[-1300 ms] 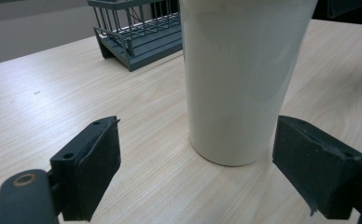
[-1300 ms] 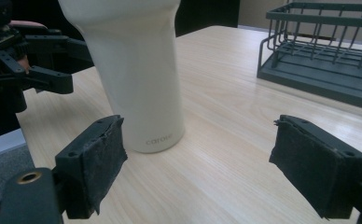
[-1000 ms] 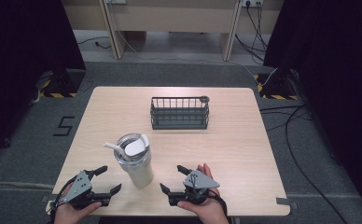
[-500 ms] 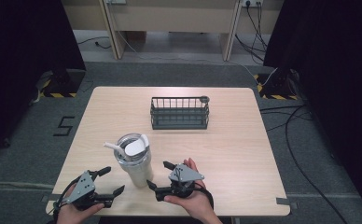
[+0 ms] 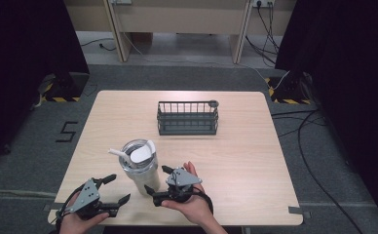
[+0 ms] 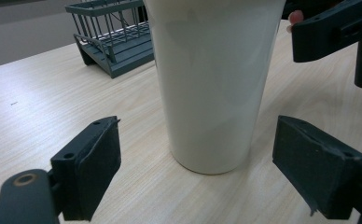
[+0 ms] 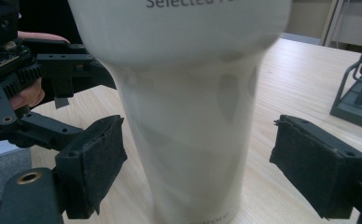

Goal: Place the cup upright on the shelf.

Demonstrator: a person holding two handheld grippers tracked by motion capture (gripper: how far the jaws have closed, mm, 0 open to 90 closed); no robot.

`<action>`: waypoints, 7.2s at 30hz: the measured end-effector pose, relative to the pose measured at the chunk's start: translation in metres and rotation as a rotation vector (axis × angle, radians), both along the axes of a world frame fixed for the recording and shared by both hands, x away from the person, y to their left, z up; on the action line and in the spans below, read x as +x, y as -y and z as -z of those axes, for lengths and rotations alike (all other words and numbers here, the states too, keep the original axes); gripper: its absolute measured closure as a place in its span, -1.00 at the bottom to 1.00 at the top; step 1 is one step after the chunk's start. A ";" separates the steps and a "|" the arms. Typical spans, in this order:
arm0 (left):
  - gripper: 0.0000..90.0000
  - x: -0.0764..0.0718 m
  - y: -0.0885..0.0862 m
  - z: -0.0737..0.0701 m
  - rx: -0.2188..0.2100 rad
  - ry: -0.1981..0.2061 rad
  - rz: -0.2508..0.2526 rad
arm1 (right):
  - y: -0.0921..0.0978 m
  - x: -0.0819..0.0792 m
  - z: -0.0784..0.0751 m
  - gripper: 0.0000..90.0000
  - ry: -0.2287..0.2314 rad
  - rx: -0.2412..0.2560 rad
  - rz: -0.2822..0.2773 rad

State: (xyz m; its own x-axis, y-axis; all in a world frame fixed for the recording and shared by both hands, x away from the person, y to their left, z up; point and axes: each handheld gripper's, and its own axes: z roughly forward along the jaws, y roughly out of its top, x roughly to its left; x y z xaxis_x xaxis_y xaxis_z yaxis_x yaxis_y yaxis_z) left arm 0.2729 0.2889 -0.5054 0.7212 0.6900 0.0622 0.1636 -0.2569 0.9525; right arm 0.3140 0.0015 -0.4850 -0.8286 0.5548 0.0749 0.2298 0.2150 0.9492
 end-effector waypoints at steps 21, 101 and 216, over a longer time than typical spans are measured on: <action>-0.68 -0.001 -0.001 -0.001 -0.003 0.002 0.009 | -0.033 0.019 0.013 -0.79 0.037 -0.005 -0.015; -0.67 -0.001 -0.006 0.000 -0.016 -0.013 -0.009 | -0.014 0.060 -0.027 -0.75 0.123 0.020 0.134; -0.66 -0.001 -0.009 0.000 -0.034 -0.020 -0.017 | 0.064 0.201 -0.104 -0.75 0.145 0.051 0.561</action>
